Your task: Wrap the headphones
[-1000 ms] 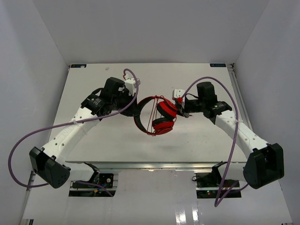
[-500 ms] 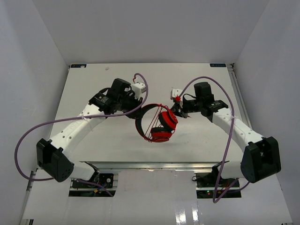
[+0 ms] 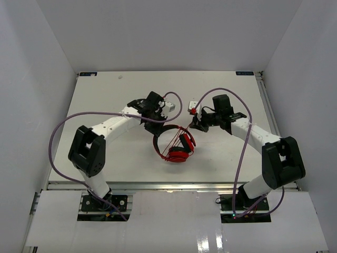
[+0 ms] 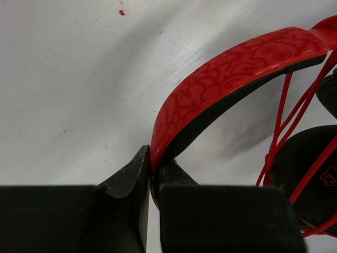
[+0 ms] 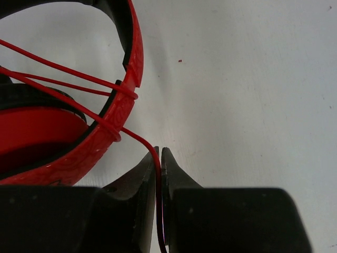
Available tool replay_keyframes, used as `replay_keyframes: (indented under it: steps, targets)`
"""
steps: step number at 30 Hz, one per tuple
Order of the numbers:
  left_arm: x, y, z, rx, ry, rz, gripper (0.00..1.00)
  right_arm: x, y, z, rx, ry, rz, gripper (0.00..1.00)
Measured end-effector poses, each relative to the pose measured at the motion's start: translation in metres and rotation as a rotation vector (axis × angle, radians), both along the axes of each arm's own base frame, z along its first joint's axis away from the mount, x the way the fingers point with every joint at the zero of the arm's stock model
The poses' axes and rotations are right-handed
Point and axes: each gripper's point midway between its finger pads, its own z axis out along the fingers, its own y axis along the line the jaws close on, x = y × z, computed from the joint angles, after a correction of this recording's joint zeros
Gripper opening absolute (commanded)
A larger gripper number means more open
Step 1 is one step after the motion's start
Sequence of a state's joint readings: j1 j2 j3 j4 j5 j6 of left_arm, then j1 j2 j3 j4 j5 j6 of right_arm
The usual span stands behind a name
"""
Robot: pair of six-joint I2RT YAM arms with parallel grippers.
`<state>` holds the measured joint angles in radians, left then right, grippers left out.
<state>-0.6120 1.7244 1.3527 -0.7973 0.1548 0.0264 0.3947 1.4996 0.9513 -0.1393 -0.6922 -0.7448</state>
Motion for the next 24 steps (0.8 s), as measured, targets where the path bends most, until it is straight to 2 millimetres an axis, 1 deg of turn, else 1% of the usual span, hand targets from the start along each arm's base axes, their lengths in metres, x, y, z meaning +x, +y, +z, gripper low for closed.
replay_keyframes:
  steps: [5,8,11,13,14,15,17,19,23,24]
  targets:
    - [0.034,-0.003,-0.017,0.083,-0.041,0.033,0.00,0.017,-0.001,-0.023,-0.034,0.013,-0.034,0.11]
    - [0.053,-0.002,-0.024,0.129,-0.079,0.063,0.00,0.033,0.002,-0.032,-0.046,0.006,-0.056,0.13]
    - [0.063,-0.002,-0.034,0.156,-0.088,0.083,0.00,0.046,0.003,-0.040,-0.053,0.005,-0.086,0.15]
    - [0.065,-0.001,-0.041,0.166,-0.079,0.089,0.00,0.051,0.004,-0.044,-0.056,0.010,-0.103,0.18]
    - [0.065,-0.001,-0.044,0.171,-0.072,0.091,0.03,0.052,0.004,-0.047,-0.057,0.017,-0.112,0.20]
    - [0.065,-0.001,-0.045,0.170,-0.069,0.098,0.03,0.054,0.003,-0.048,-0.058,0.020,-0.120,0.20]
    - [0.065,-0.002,-0.046,0.169,-0.065,0.109,0.12,0.058,0.003,-0.050,-0.063,0.023,-0.136,0.26]
    - [0.065,-0.002,-0.046,0.167,-0.064,0.116,0.28,0.061,0.002,-0.050,-0.067,0.022,-0.155,0.30]
    - [0.066,-0.002,-0.046,0.162,-0.064,0.129,0.51,0.070,0.000,-0.044,-0.069,0.009,-0.193,0.34]
    - [0.066,-0.002,-0.046,0.162,-0.065,0.131,0.56,0.073,-0.001,-0.043,-0.070,0.008,-0.207,0.36]
